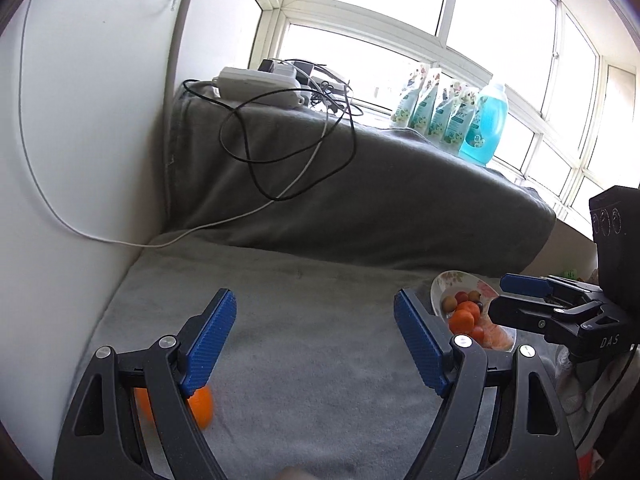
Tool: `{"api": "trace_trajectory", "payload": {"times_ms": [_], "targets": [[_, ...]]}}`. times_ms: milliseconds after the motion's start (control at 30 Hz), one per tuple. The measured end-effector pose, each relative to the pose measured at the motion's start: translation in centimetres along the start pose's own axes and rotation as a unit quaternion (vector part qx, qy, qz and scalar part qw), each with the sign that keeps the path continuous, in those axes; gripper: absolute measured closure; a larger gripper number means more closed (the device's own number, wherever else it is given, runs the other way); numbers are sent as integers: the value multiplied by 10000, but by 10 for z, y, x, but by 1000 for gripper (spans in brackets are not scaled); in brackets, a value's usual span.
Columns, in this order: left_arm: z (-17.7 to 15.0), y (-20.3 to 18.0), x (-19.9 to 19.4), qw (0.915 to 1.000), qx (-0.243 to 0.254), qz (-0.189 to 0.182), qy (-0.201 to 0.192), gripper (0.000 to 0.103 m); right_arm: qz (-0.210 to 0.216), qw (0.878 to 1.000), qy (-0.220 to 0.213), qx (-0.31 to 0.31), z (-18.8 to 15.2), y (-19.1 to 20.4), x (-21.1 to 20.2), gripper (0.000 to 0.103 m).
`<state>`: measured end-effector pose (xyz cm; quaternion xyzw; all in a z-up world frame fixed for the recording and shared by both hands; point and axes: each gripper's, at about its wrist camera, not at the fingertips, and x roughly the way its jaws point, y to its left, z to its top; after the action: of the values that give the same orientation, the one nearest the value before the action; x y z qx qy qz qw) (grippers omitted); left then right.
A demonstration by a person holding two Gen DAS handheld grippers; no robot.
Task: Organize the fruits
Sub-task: 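Move both tools away from the plate toward the large orange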
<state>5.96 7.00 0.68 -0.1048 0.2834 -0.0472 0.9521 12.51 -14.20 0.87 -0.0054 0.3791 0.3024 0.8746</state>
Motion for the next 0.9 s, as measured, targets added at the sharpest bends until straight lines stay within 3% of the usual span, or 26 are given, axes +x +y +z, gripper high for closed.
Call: {"api": "trace_trajectory", "payload": {"times_ms": [200, 367, 633, 900], "targets": [[-12, 41, -19, 9990, -393, 192, -74, 22, 407, 9989, 231, 24, 10, 19, 26, 3], [-34, 69, -24, 9975, -578, 392, 106, 22, 671, 9965, 486, 79, 14, 34, 52, 3], [-68, 104, -21, 9929, -1042, 339, 463, 22, 1120, 9893, 936, 62, 12, 65, 100, 3], [-84, 111, -4, 9892, -1240, 149, 767, 22, 1642, 9747, 1499, 229, 6, 91, 151, 3]]}}
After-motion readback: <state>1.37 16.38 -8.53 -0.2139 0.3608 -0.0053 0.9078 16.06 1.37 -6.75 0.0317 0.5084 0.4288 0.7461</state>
